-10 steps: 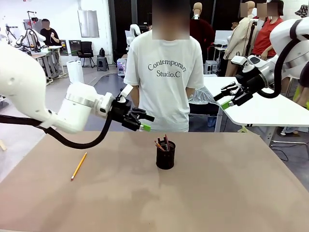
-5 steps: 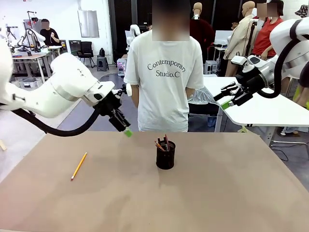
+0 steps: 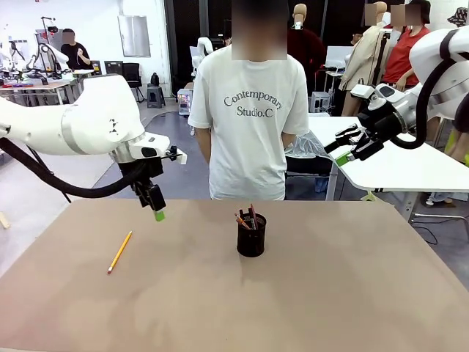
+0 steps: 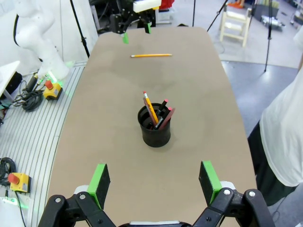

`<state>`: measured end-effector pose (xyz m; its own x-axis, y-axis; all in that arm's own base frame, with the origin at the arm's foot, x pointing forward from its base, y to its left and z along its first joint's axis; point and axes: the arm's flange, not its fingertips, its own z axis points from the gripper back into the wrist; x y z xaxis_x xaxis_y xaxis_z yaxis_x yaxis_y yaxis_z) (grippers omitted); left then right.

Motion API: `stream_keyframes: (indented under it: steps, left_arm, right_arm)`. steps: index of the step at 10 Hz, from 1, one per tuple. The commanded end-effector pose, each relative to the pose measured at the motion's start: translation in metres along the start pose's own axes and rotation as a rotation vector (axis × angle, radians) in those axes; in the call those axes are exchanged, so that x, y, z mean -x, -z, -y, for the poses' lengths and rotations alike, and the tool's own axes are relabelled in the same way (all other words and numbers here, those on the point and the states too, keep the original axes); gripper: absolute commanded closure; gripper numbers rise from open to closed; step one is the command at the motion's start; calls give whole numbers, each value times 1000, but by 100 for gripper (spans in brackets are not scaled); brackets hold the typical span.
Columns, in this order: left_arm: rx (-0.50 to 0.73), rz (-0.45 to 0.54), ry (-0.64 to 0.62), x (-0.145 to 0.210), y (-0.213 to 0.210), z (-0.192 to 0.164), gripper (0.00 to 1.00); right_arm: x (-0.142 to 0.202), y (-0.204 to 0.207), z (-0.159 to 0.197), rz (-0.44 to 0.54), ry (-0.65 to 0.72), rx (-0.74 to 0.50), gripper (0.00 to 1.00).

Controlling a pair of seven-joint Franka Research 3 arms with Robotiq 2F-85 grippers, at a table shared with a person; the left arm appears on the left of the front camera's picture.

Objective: Place the pens into the pen holder.
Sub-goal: Pick up a writing instrument from the table and place it into the Pen holder.

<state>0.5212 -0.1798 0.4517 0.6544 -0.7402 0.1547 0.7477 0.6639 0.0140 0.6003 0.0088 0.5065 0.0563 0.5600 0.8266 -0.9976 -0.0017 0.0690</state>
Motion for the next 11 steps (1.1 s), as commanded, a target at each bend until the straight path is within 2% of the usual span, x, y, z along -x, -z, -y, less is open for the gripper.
stream_keyframes:
  steps: [1, 3, 5, 7, 8, 11]
  left_arm:
    - [-145, -27, -154, 13, 2, -7, 0]
    - [-200, -4, -277, 38, 10, -21, 0]
    - [-194, 21, -361, 63, 19, -33, 0]
    - [-213, 57, -384, 74, 23, -39, 0]
    - [-175, 11, -352, 62, 20, -43, 0]
    - [-175, 11, -352, 62, 20, -43, 0]
  right_arm:
    - [-2, 0, 2, -4, -2, 2, 0]
    - [-2, 0, 2, -4, -2, 2, 0]
    - [-2, 0, 2, -4, -2, 2, 0]
    - [-2, 0, 2, -4, -2, 2, 0]
    - [-2, 0, 2, -4, -2, 2, 0]
    - [-2, 0, 2, -4, -2, 2, 0]
